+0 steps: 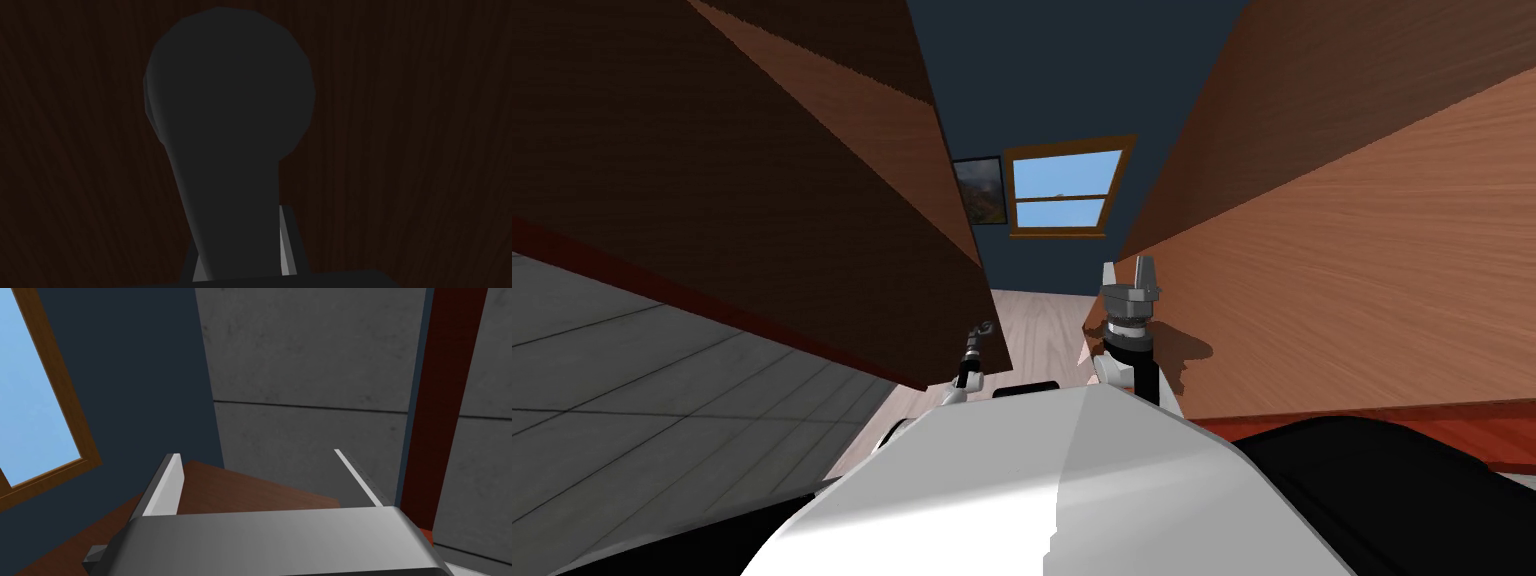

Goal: Push the door open

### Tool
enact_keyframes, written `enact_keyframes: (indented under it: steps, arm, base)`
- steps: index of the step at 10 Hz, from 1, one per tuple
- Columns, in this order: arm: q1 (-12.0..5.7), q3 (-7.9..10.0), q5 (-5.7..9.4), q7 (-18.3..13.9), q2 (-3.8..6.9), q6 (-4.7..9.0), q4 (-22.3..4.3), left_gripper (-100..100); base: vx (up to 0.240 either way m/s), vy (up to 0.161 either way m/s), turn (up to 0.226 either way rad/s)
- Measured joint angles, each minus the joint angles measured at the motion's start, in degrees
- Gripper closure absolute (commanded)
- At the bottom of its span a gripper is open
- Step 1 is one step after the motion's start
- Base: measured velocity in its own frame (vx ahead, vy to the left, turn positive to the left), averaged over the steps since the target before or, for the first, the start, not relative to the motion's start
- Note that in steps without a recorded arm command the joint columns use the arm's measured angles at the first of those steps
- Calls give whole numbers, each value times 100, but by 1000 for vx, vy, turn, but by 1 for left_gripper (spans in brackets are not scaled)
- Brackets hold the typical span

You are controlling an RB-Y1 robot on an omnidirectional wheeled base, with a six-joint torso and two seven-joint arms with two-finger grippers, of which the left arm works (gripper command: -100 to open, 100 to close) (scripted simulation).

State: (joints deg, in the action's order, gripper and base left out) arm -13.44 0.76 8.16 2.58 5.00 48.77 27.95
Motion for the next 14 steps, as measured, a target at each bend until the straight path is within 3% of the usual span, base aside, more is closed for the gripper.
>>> enact_keyframes:
  steps: [1, 2, 3, 4, 5, 6, 8, 11, 14]
  arm:
    - [115, 9, -1, 33, -8, -99, 231, 100]
    - [92, 14, 2, 56, -21, -147, 269, 100]
    - [200, 61, 25, 88, -51, -229, 439, 100]
    - [161, 127, 60, 111, -52, -202, 340, 100]
    - [245, 184, 88, 132, -49, -242, 457, 100]
    - [215, 261, 128, 163, -53, -263, 440, 100]
    - [162, 396, 196, 191, -40, -155, 313, 100]
    - [176, 573, 287, 238, -40, -179, 350, 100]
    - [117, 688, 355, 249, -6, -95, 185, 100]
  base:
    - [22, 29, -21]
    - [133, -61, 40]
    - [171, -128, 107]
    - [169, -97, 80]
    - [162, -84, 68]
    - [180, -99, 60]
    - [180, -91, 64]
    - [164, -91, 63]
    - [119, -16, 41]
